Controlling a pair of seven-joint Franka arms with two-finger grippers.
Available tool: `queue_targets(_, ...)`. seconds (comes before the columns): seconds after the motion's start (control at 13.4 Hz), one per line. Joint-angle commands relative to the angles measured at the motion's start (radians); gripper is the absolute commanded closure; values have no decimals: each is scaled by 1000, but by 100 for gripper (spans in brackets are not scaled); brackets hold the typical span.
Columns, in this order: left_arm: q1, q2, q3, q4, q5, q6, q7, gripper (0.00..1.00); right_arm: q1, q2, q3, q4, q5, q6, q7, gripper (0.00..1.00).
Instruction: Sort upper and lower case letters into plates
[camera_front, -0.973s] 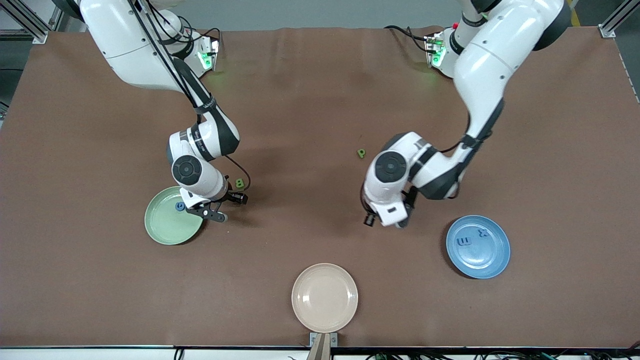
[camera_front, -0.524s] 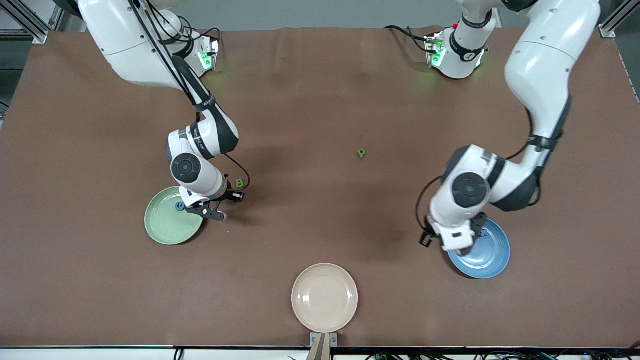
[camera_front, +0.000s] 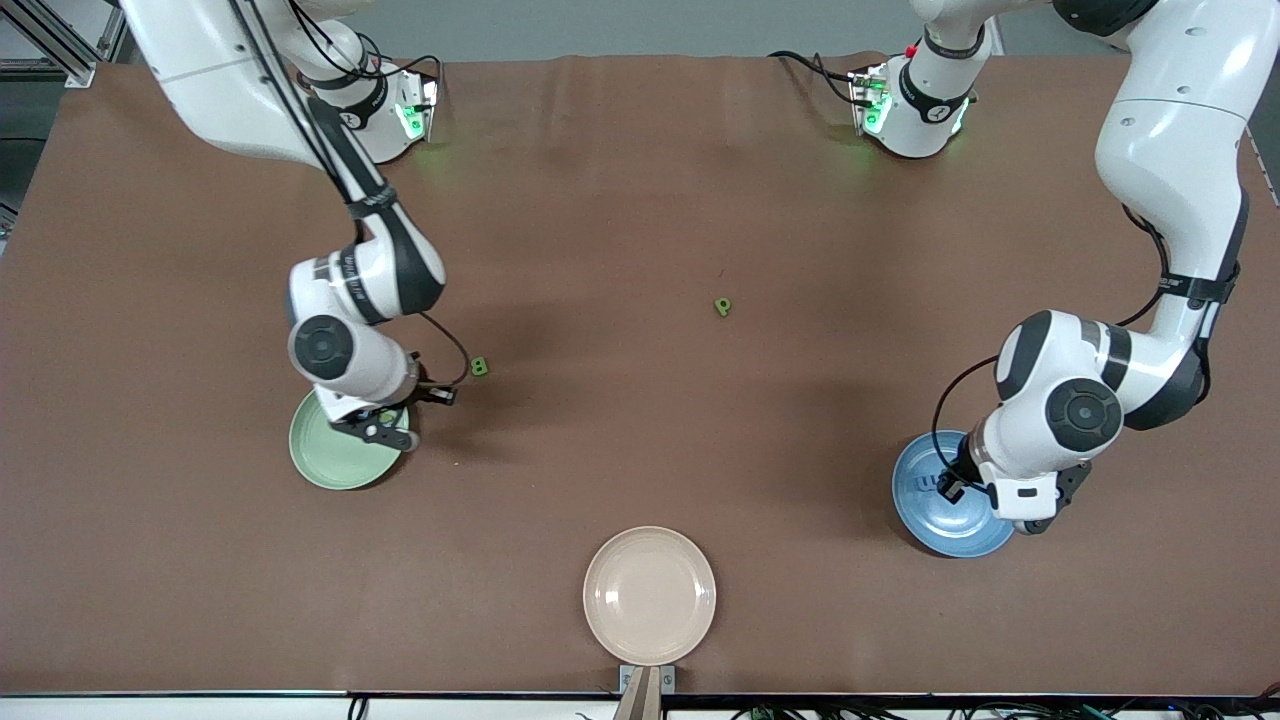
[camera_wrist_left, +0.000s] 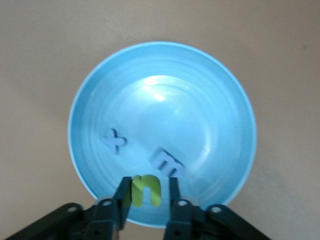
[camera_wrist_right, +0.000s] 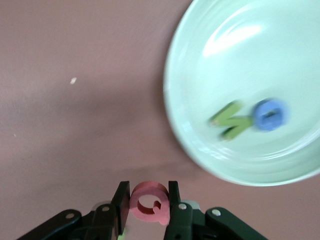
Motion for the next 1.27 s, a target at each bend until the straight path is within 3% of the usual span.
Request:
queue_targets(0.0,-1,-30,-5,-33,2,-12,2,0,-112,-42,10,4,1,-50,-184,99)
queue_targets(0.22,-18,-59,-44,-51,-1,-81,-60,0,-252,-22,7,0,-2,-13,-393,97)
queue_targets(0.37,-24,-65,-147,-88,1,-87,-219,0,-272,12,7,-8,-2,20,-421,97)
queue_targets(0.52,-63,-65,-199,-134,1,-75,-330,0,-275,49,7,-6,-4,40,-421,96)
queue_targets(0.67,-128,-80,-210,-195,4,-26,-445,0,-274,82,7,-2,-4,65,-421,78)
queue_targets(0.75,-140,-92,-212,-230,4,5,-491,0,-274,84,7,0,-4,68,-418,35)
queue_targets(0.82,-163,-108,-215,-278,4,54,-512,0,-274,83,7,3,-4,59,-416,1)
queue_targets(1.05,-202,-155,-219,-425,4,239,-584,0,-253,52,12,9,-1,34,-377,0)
queue_targets(1.2,-249,-152,-221,-452,4,261,-617,1,-193,37,13,9,1,8,-209,0)
